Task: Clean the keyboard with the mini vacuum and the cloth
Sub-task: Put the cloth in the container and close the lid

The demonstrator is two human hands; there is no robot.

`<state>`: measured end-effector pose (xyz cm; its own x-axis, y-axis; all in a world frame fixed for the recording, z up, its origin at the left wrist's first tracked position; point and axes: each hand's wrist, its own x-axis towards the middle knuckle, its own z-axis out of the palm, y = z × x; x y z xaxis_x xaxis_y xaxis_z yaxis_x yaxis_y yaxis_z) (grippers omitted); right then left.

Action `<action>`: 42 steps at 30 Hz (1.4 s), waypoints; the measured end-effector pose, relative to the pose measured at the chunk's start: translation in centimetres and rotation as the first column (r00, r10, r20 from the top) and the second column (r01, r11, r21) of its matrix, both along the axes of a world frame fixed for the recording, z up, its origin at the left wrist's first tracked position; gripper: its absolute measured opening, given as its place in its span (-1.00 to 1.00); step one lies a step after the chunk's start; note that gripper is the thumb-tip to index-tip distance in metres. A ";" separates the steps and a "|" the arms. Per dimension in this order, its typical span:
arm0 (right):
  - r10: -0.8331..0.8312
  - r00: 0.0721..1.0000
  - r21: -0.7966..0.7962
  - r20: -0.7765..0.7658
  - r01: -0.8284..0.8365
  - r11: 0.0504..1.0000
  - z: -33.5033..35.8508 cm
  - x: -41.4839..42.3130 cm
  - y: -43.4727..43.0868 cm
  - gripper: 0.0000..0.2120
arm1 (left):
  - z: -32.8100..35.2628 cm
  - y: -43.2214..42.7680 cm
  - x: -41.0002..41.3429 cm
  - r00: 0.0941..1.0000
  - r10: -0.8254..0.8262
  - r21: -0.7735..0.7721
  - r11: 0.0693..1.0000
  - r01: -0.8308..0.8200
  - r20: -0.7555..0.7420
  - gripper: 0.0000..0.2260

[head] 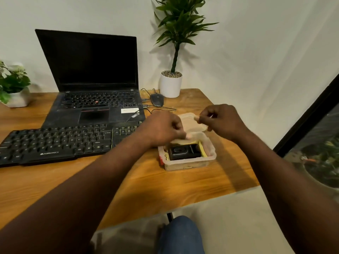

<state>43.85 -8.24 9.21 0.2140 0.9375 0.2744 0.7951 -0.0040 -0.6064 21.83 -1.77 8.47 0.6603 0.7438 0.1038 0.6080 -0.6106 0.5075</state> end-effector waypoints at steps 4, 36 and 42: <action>-0.260 0.965 -0.069 0.035 0.262 0.963 -3.3 2.4 3.0 -0.80 | -0.8 2.5 0.7 0.961 0.277 0.176 0.945 -0.277 0.026 -0.76; -0.120 0.828 0.248 -0.548 0.298 0.922 -9.0 -3.7 -9.2 -0.66 | -7.7 -8.1 -6.6 0.797 0.205 -0.079 0.978 -0.195 0.568 -0.61; -0.174 0.892 0.316 -0.417 0.322 0.892 -9.0 -4.4 -9.9 -0.93 | -7.4 -8.1 -6.1 0.739 0.332 -0.279 0.939 -0.201 0.586 -0.60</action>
<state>39.47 -18.13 0.25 0.5799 0.6852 0.4407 0.5157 0.1101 -0.8497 15.69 -9.85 1.11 0.2716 0.9270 0.2585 0.2462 -0.3266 0.9125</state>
